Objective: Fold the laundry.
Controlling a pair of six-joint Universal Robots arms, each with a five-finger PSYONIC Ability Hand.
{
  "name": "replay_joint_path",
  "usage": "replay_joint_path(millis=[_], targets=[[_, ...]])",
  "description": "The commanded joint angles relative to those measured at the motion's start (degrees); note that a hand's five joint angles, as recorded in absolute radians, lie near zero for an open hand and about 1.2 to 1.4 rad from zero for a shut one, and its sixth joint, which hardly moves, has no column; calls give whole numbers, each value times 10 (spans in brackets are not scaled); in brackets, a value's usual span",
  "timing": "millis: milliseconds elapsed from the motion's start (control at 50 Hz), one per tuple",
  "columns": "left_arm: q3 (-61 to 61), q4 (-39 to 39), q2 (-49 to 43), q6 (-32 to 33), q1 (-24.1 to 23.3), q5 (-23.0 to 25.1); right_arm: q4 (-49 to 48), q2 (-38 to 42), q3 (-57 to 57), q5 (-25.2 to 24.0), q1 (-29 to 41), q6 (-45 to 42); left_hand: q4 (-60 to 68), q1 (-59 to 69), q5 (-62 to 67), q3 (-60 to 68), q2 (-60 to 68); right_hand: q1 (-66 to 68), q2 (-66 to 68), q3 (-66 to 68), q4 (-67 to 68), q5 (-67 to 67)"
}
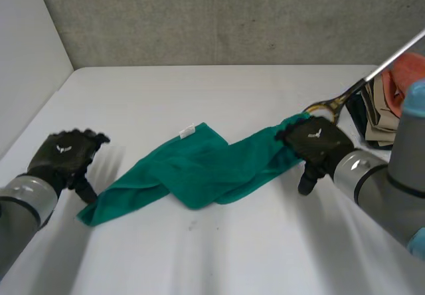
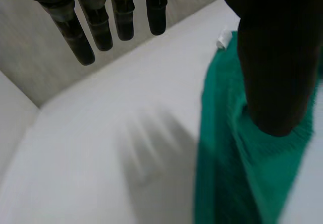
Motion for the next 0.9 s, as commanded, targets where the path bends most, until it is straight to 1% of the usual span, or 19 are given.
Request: replay_joint_path(millis=[20,40,80,120,160,180,220,240,300,320,360,480,520,560,640,740,820,880,900], targets=[[19,-4,-76,-81,45,107,-18,34,8,3,6,4,43,47,39,45,42,55,54,48,48,41],[33,-4,-97,-95,46,121,-20,37,10,2,6,5,50,54,46,52,49,55,54,48,48,41],[50,-7,-124,-106,46,131,-25,39,14,2,8,7,82,86,78,83,81,55,54,48,48,41],[74,-15,-166,-120,39,134,-35,39,21,2,10,8,132,136,128,134,131,55,54,48,48,41],[89,-23,-188,-122,38,133,-46,40,29,3,11,8,196,200,192,198,195,55,54,48,48,41],[103,-35,-207,-124,39,131,-50,40,32,3,11,8,311,315,307,313,310,55,54,48,48,41],[118,-47,-220,-126,39,131,-57,40,38,4,11,8,496,501,492,498,495,55,54,48,48,41],[131,-52,-229,-126,41,130,-59,40,39,4,11,8,649,653,645,650,648,55,54,48,48,41],[139,-52,-228,-126,40,113,-60,40,40,4,11,9,650,654,646,652,649,55,54,48,48,41],[140,-50,-217,-126,40,98,-60,40,40,4,11,9,650,654,646,652,649,55,54,48,48,41],[137,-48,-188,-128,40,85,-62,39,40,4,10,10,650,654,646,652,649,55,54,48,48,41],[101,-10,-49,-128,38,75,-81,32,35,5,9,18,650,654,646,652,649,26,26,20,20,12],[95,-5,-10,-126,37,74,-90,27,32,7,10,27,650,654,646,652,649,3,2,-3,-4,-11],[85,-3,75,-123,36,74,-94,16,26,6,11,40,650,654,646,652,649,-37,-38,-44,-44,-52],[78,-3,157,-122,35,79,-89,10,2,3,20,56,650,654,646,652,649,-36,-36,-42,-43,-50],[77,-5,212,-122,32,80,-52,12,-31,3,52,97,650,654,646,652,649,-19,-20,-26,-26,-33],[75,-5,237,-122,24,80,2,16,-60,1,73,125,650,654,646,652,649,-17,-18,-24,-24,-32],[75,-5,240,-123,18,80,37,26,-73,-17,94,149,650,654,646,652,649,-26,-26,-32,-32,-40],[75,-5,239,-123,17,80,48,38,-74,-31,109,156,650,654,646,652,649,-38,-38,-44,-44,-52]])
